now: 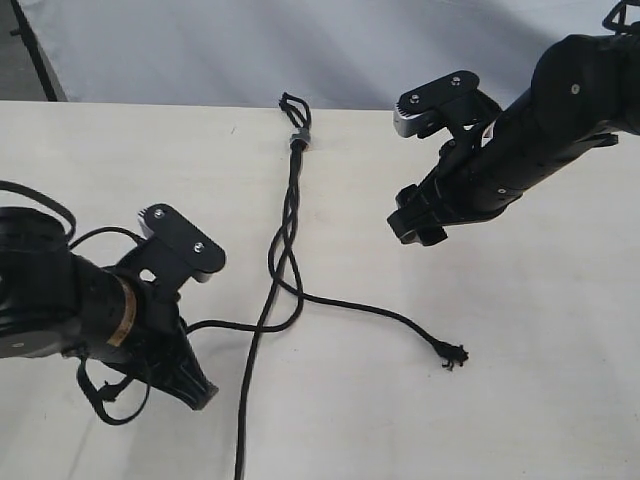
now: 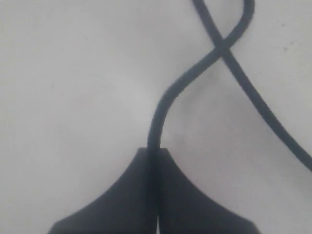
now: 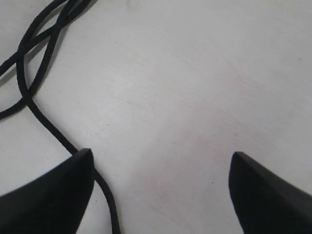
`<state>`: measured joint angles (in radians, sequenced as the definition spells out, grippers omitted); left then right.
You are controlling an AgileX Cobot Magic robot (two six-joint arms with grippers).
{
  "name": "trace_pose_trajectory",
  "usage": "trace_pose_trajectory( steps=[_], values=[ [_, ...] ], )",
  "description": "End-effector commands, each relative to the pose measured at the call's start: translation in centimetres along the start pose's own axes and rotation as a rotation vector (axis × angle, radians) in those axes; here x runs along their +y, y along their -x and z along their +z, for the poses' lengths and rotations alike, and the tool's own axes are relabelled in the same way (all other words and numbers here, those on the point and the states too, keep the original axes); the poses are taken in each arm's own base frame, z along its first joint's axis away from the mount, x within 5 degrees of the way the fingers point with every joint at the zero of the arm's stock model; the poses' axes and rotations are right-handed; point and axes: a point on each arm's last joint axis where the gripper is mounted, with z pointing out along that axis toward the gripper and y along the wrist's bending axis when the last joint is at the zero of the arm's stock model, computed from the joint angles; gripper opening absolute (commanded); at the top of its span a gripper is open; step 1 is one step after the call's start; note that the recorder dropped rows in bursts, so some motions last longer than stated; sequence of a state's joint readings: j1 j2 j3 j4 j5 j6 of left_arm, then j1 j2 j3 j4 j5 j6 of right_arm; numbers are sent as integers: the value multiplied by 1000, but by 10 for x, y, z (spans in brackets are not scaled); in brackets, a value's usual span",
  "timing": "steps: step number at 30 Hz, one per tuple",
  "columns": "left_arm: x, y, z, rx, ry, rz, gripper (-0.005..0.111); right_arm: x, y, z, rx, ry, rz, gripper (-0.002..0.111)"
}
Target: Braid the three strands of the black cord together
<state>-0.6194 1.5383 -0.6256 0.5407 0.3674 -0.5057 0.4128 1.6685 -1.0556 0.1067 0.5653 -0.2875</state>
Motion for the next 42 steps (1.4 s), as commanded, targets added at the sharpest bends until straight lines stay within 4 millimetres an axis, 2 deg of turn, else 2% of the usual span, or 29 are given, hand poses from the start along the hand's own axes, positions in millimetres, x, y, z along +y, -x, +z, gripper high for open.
trace_pose_trajectory(
  steps=[1, 4, 10, 13, 14, 18, 20, 22, 26, 29, 31, 32, 33, 34, 37, 39, 42],
  values=[
    [21, -18, 6, 35, 27, -80, 0, 0, 1, -3, -9, -4, -12, 72],
    [27, -28, 16, 51, 13, -116, 0, 0, 1, -3, -9, -2, -11, 72],
    [21, -35, 39, 109, -18, -104, 0, 1, 1, -3, -5, 14, 8, 72],
    [20, -37, 43, 125, -20, -104, 2, 2, 1, -3, -4, 17, 11, 72],
    [20, -37, 43, 123, -22, -106, 7, 2, 1, -3, -4, 17, 11, 72],
    [20, -37, 43, 122, -22, -122, 43, 5, 1, -3, -11, 51, 43, 72],
    [20, -37, 43, 122, -22, -125, 52, 7, 1, -3, -9, 83, 53, 72],
    [20, -37, 43, 122, -21, -136, 56, 13, 1, -4, 1, 143, 64, 72],
    [20, -36, 43, 119, -21, -139, 56, 29, 0, -7, 11, 299, 49, 72],
    [22, -37, 39, 130, -6, -140, 56, 54, 0, -9, 31, 385, -24, 72],
    [29, -38, 36, 138, 15, -166, 56, 78, -1, -8, 37, 412, -86, 72],
    [43, -39, 32, 125, 41, -254, 56, 100, -2, -8, 28, 424, -145, 72],
    [49, -39, 30, 116, 53, -295, 56, 112, -3, -8, 21, 433, -174, 72],
    [64, -42, 23, 94, 81, -385, 56, 130, -6, -9, 22, 451, -202, 72],
    [75, -47, 12, 36, 91, -467, 55, 164, -9, -14, 1, 478, -248, 72],
    [72, -50, 8, 9, 80, -466, 55, 198, -17, -5, -7, 492, -303, 72],
    [71, -52, 9, 18, 79, -486, 55, 226, -30, 21, 56, 497, -334, 72]
  ],
)
